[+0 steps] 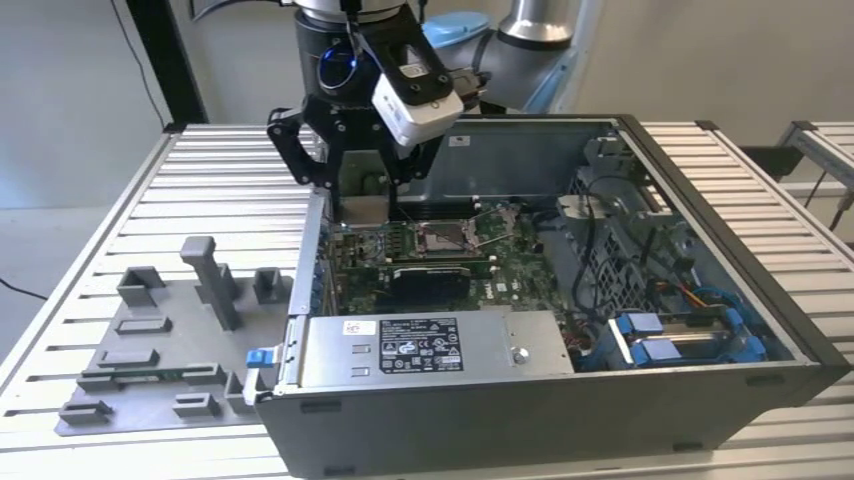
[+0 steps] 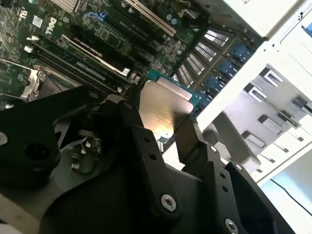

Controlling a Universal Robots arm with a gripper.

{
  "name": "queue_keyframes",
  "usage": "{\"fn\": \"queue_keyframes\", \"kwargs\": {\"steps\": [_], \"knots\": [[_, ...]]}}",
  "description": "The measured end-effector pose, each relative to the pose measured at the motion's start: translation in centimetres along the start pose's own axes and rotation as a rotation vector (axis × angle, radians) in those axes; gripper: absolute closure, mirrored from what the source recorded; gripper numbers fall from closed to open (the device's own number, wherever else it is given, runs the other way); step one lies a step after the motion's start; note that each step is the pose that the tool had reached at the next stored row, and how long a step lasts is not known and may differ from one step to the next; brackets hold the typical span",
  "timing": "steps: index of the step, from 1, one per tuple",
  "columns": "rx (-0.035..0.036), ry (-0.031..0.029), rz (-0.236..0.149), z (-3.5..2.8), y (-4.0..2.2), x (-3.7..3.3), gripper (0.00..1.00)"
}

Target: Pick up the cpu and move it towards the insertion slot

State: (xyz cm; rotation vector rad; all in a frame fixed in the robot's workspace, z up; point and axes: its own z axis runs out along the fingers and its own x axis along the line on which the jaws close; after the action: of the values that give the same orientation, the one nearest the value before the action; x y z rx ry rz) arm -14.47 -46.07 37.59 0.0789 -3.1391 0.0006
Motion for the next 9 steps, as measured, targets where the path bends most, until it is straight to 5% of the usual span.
{"fn": "queue_keyframes", "kwargs": {"steps": [9], "knots": [[0.0002,0.0003,-0.001,0.01,-0.08,-1.59,1.0]]}}
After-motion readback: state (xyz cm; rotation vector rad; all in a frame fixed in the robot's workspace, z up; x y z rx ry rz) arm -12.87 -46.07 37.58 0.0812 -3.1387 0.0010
